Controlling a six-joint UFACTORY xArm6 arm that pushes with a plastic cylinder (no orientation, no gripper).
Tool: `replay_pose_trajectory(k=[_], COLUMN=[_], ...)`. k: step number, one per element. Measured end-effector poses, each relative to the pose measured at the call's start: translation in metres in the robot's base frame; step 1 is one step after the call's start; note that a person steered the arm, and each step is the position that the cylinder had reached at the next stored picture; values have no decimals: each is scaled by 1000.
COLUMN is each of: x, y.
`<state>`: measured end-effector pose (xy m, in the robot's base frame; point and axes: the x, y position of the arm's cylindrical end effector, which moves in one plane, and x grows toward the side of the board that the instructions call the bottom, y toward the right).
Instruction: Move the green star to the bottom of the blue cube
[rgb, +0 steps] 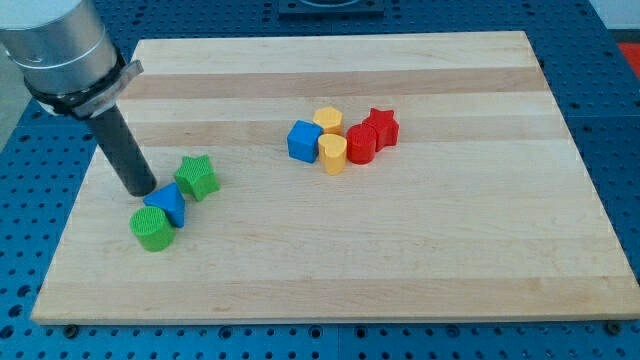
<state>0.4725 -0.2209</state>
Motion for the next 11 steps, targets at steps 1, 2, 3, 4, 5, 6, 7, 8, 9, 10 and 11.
replay_pose_trajectory(k=[1,2,3,4,5,6,7,8,9,10,11], x=[0,0,0,-4,-7,-11,-11,-13,-18,-19,-19], y=[1,1,13,39,67,91,118,141,150,137,101])
